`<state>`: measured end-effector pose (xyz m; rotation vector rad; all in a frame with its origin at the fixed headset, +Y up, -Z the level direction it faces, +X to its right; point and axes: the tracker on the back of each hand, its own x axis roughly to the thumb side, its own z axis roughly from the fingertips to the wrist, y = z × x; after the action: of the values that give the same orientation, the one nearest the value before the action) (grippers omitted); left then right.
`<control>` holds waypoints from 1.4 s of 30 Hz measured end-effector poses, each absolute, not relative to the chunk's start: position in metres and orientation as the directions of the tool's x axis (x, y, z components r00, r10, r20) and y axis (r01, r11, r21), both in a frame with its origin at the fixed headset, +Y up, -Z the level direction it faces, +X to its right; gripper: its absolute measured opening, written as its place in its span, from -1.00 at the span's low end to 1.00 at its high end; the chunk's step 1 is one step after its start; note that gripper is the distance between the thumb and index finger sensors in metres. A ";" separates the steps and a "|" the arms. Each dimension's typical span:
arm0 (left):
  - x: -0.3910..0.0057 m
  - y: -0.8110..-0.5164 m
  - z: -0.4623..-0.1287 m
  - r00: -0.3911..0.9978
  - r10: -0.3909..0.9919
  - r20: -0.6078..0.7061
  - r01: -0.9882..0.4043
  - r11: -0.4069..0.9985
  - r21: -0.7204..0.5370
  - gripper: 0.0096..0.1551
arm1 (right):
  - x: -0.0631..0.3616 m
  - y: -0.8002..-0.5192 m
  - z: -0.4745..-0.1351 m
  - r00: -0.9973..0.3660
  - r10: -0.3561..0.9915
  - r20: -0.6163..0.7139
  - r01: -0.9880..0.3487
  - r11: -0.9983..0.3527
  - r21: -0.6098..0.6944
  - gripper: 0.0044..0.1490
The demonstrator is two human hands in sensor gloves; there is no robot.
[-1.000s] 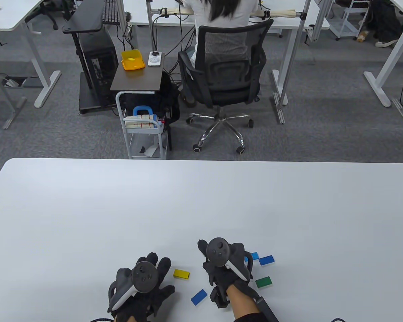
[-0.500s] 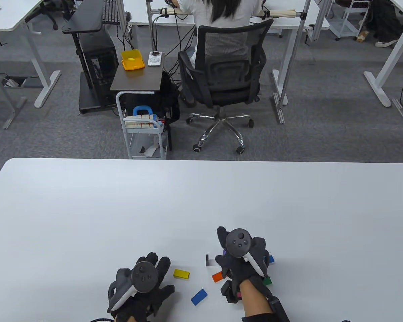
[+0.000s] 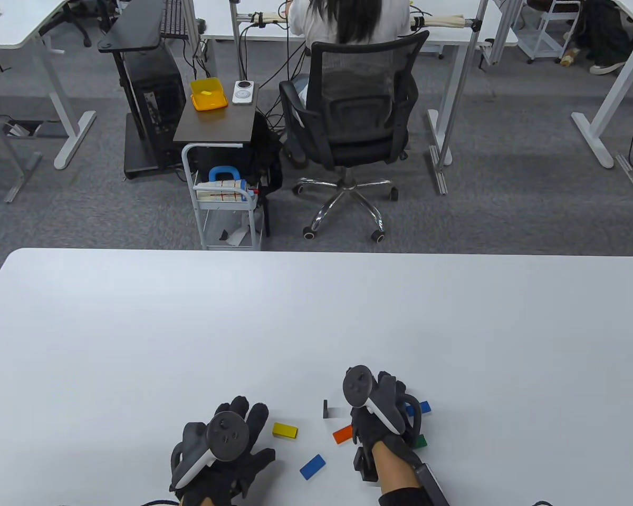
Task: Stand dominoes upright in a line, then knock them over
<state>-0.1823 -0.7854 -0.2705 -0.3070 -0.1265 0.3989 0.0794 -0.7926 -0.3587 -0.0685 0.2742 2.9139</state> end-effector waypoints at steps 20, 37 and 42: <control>-0.181 -0.786 -0.271 0.917 0.393 0.066 -0.355 0.881 -0.314 -0.04 | 0.082 -0.792 -0.353 -0.965 0.258 -0.054 -0.261 -0.963 0.067 -0.05; -0.182 -0.785 -0.271 0.912 0.406 0.065 -0.368 0.877 -0.309 -0.06 | 0.087 -0.757 -0.342 -0.882 0.460 0.100 -0.469 -0.878 -0.097 -0.24; -0.181 -0.781 -0.269 0.912 0.399 0.091 -0.366 0.894 -0.257 -0.08 | 0.085 -0.755 -0.342 -0.864 0.487 0.125 -0.499 -0.862 -0.092 -0.22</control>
<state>-0.1811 -0.7811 -0.2692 -0.2386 -0.1436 0.3981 0.0850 -0.7546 -0.3423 0.1331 -0.1645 2.6160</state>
